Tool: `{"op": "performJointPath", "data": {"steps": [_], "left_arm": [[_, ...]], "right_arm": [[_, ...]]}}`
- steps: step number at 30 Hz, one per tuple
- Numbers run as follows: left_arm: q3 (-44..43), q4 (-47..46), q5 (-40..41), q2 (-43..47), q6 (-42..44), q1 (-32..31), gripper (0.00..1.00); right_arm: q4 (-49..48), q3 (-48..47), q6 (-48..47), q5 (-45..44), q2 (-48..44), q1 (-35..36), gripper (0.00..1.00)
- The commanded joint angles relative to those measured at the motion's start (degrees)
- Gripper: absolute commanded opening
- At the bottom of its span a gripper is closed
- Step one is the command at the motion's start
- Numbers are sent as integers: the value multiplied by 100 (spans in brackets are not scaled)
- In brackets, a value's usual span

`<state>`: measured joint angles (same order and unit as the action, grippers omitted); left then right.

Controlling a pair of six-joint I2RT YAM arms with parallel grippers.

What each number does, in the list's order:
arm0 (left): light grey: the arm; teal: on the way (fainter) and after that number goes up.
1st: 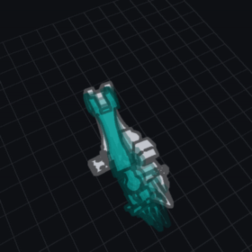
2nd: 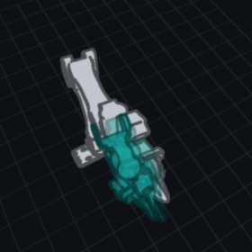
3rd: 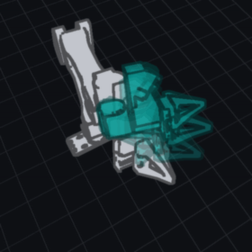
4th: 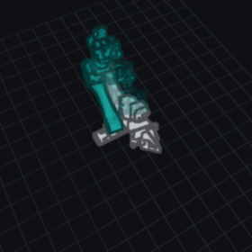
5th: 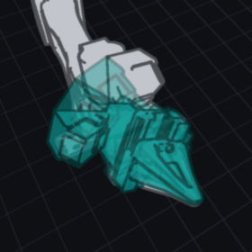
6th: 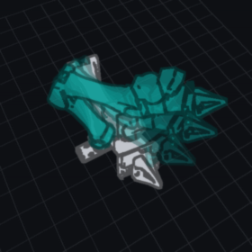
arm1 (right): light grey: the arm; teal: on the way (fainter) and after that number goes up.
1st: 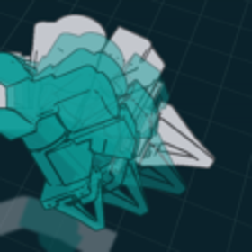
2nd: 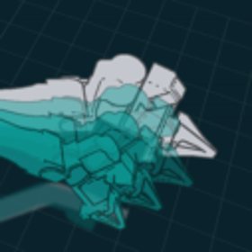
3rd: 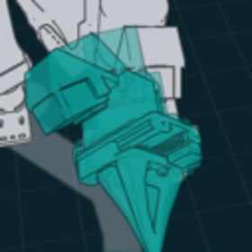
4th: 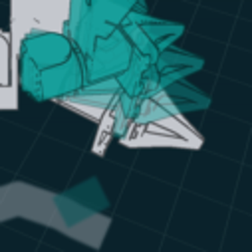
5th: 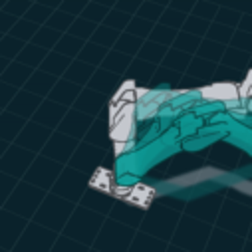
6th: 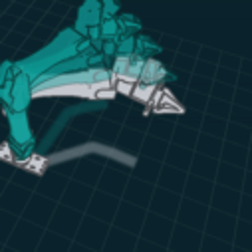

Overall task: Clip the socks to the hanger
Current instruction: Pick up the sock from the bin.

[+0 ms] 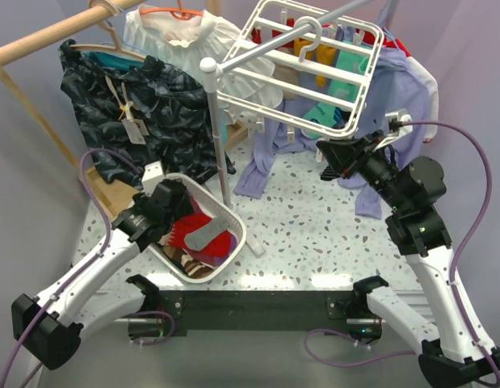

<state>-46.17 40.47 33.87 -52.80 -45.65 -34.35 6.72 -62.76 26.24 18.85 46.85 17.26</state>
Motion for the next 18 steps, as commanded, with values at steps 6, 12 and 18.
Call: {"op": "performJointPath", "data": {"steps": [6, 12, 18], "left_arm": [[267, 1058, 621, 67, -576, 526, 83], [565, 1086, 639, 384, -779, 526, 74], [724, 1025, 709, 50, -963, 534, 63]], "right_arm": [[189, 54, -260, -31, 105, 23, 8], [180, 89, -268, -22, 114, 23, 8], [189, 89, -295, -39, 96, 15, 8]]}}
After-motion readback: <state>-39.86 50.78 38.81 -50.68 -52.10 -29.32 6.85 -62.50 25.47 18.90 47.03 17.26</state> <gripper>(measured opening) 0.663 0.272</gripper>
